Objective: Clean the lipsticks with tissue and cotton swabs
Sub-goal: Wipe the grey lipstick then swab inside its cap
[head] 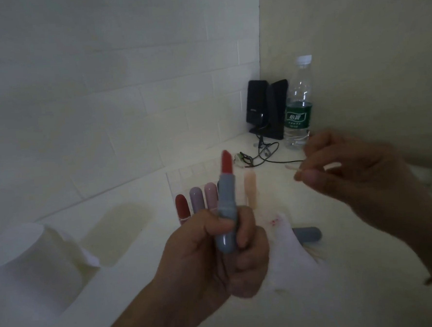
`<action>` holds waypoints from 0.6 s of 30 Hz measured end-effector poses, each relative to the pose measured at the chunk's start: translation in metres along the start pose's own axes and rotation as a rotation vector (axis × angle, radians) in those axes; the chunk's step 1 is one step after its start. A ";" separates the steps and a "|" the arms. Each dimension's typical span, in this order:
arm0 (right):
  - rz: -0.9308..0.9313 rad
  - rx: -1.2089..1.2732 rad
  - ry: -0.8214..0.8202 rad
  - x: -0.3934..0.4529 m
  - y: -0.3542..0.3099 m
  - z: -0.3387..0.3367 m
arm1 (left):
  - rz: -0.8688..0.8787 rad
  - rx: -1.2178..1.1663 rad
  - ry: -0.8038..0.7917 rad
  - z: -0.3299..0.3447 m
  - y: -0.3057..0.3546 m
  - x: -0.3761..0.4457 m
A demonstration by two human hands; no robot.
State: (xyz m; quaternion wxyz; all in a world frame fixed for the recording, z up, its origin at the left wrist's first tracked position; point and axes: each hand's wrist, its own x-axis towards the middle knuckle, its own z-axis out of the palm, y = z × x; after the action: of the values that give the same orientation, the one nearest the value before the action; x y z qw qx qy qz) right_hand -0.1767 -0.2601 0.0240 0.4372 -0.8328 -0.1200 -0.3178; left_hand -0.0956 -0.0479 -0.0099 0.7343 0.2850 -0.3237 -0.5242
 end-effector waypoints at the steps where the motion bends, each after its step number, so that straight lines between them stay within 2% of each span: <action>1: 0.044 -0.011 -0.028 0.001 0.004 -0.006 | 0.042 0.013 0.070 0.001 0.001 0.000; 4: 0.246 -0.243 -0.250 0.000 0.019 -0.013 | 0.117 0.120 0.319 -0.001 -0.001 0.004; 7: 0.400 -0.266 -0.434 -0.002 0.022 -0.008 | 0.131 0.238 0.512 0.000 -0.002 0.008; 9: 0.394 -0.250 -0.499 -0.001 0.018 -0.003 | 0.130 0.260 0.618 0.000 -0.002 0.009; 13: 0.362 -0.281 -0.465 0.000 0.014 0.003 | 0.145 0.355 0.742 -0.003 -0.003 0.011; 18: 0.439 -0.534 -0.302 -0.001 0.032 -0.002 | 0.157 0.942 0.892 -0.006 -0.010 0.010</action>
State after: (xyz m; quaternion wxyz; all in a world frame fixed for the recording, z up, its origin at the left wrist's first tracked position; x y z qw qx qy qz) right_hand -0.1630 -0.2804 0.0034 0.2398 -0.9608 0.0852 -0.1102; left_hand -0.0941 -0.0600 -0.0197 0.6309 0.7419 -0.2028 -0.1027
